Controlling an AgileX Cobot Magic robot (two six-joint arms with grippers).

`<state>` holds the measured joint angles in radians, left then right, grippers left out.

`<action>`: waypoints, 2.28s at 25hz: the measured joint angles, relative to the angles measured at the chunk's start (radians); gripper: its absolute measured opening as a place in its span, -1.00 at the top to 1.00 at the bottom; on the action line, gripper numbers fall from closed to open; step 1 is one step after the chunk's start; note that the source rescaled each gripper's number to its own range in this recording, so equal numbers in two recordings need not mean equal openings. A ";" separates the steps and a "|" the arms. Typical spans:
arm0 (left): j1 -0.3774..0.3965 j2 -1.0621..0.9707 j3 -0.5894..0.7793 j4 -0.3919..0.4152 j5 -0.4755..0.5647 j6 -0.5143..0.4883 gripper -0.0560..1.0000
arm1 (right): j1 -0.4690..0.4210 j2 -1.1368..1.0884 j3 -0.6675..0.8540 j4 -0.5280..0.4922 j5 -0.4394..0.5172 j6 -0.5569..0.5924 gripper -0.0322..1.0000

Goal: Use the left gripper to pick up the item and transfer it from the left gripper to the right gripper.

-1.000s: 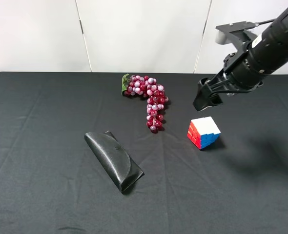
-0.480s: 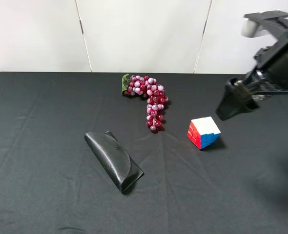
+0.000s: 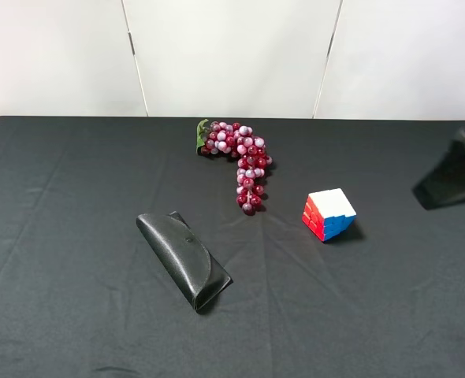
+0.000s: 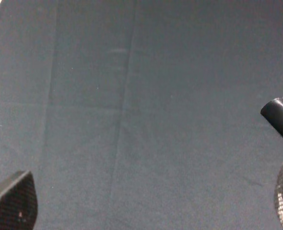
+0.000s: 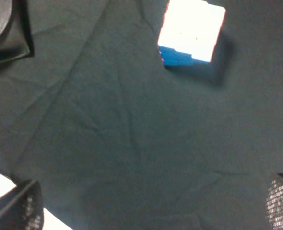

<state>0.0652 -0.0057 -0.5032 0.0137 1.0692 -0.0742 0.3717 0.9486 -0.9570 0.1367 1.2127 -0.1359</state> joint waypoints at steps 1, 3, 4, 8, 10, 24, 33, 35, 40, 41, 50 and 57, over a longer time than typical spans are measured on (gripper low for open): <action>0.000 0.000 0.000 0.000 0.000 0.000 -0.95 | 0.000 -0.032 0.015 -0.006 0.000 0.008 -0.99; 0.000 0.000 0.000 0.000 0.000 0.000 -0.95 | 0.000 -0.094 0.054 -0.022 0.001 0.025 -0.99; 0.000 0.000 0.000 0.000 0.000 0.000 -0.95 | 0.000 -0.130 0.070 -0.036 0.002 0.025 -0.99; 0.000 0.000 0.000 0.000 -0.001 0.000 -0.95 | 0.000 -0.283 0.143 -0.090 0.003 0.038 -0.99; 0.000 0.000 0.000 0.000 -0.001 0.000 -0.95 | 0.000 -0.364 0.185 -0.100 -0.007 0.044 -0.99; 0.000 0.000 0.000 0.000 -0.001 0.000 -0.95 | 0.000 -0.857 0.412 -0.104 -0.158 0.074 -0.99; 0.000 0.000 0.000 0.000 -0.001 0.000 -0.95 | 0.000 -0.944 0.460 -0.107 -0.184 0.097 -0.99; 0.000 0.000 0.000 0.000 -0.001 0.000 -0.95 | 0.000 -0.946 0.460 -0.107 -0.186 0.097 -0.99; 0.000 0.000 0.000 0.000 -0.001 0.000 -0.95 | -0.001 -0.946 0.460 -0.107 -0.195 0.099 -0.99; 0.000 0.000 0.000 0.000 -0.001 0.000 -0.95 | -0.007 -0.946 0.460 -0.107 -0.195 0.099 -0.99; 0.000 0.000 0.000 0.000 0.000 0.000 -0.95 | -0.300 -0.953 0.460 -0.107 -0.196 0.100 -0.99; 0.000 0.000 0.000 0.000 0.000 0.000 -0.95 | -0.406 -0.954 0.460 -0.107 -0.196 0.100 -0.99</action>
<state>0.0652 -0.0057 -0.5032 0.0137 1.0687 -0.0742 -0.0340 -0.0053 -0.4974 0.0299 1.0163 -0.0357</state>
